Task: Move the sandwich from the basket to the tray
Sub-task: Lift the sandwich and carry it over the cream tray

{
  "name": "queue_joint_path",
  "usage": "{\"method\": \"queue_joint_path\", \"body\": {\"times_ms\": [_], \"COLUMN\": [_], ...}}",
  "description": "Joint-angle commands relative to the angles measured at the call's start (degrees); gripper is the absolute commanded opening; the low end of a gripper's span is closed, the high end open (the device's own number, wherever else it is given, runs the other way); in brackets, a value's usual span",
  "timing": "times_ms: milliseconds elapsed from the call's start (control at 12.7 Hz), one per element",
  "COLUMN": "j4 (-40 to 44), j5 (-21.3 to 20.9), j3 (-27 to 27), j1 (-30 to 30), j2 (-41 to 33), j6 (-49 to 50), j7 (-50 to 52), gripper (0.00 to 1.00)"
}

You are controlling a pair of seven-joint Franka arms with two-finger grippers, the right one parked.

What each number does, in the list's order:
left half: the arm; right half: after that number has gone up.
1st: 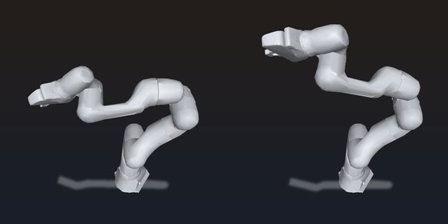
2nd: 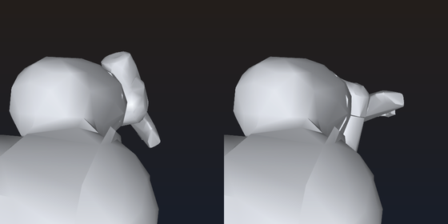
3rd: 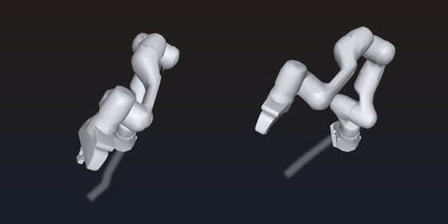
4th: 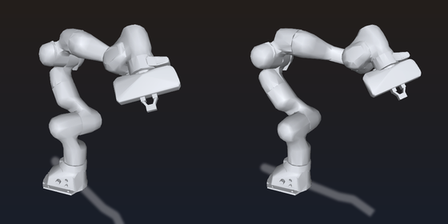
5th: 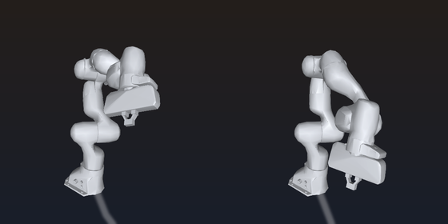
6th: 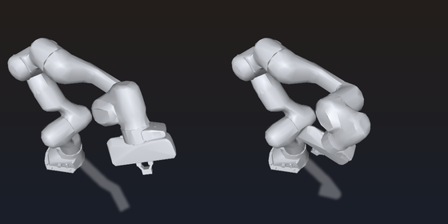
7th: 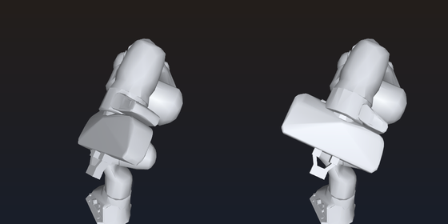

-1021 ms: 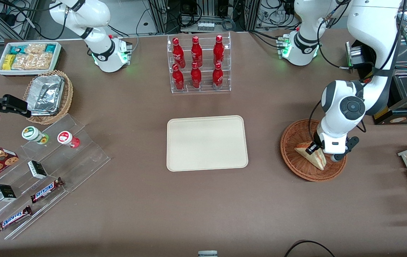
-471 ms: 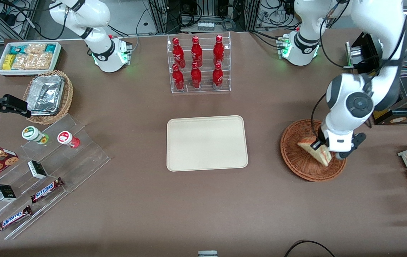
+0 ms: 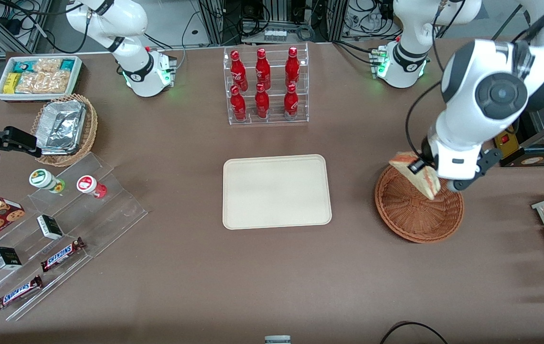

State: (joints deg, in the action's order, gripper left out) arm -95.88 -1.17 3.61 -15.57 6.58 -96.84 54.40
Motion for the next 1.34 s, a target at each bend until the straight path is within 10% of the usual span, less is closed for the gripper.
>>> {"method": "queue_joint_path", "body": {"times_ms": [0, 629, 1257], "j4": [5.4, 6.8, 14.4], "j5": [2.3, 1.8, -1.2], "j3": [-0.4, -0.5, -0.5], "j1": [-6.2, -20.9, -27.0], "j2": [1.8, 3.3, 22.4], "j6": [2.0, 1.9, -12.9], "j7": [1.1, 0.0, 0.1], "gripper": [0.00, 0.00, 0.00]}}
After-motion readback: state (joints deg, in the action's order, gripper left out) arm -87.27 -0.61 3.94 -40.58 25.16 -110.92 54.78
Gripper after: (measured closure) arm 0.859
